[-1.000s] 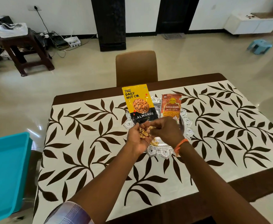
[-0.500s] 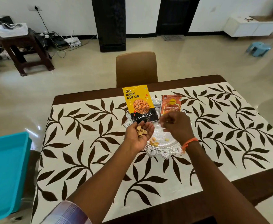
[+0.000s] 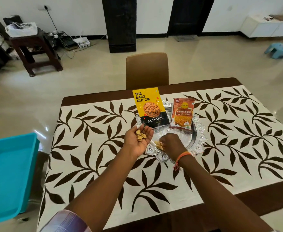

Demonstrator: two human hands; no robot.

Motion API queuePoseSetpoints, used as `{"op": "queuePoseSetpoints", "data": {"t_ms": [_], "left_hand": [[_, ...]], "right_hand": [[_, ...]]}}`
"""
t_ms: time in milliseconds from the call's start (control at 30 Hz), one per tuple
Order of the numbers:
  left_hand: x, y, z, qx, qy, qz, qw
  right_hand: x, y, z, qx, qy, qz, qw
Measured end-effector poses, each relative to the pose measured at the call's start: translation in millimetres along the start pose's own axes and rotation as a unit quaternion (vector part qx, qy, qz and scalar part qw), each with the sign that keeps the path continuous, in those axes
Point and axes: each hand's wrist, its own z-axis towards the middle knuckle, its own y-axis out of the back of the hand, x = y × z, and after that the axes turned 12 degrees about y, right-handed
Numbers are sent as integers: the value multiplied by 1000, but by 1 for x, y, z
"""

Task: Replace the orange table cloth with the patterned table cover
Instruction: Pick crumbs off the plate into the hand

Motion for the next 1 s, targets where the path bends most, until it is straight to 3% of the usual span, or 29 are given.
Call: {"op": "queuePoseSetpoints", "data": {"t_ms": [167,267,333,433,633,833,1000], "left_hand": [[3,4,-1,-6,4,16,1000],[4,7,0,-5,3,15,1000],[4,8,1,-4,1,9,1000],[6,9,1,0,2,1,1000],[8,10,4,0,-2,0,1000],[8,8,4,1,-3,-1,1000],[10,6,4,0,-4,4,1000]], "right_hand": [[-11,11,4,-28,85,31,995],[-22,12,7,89,159,-23,983],[-19,8,9,120,203,-28,971],[-12,1,12,104,281,-83,950],[-17,-4,5,50,331,-204,920],[-16,-2,-5,71,283,-251,923],[-9,5,10,91,155,-231,956]]}}
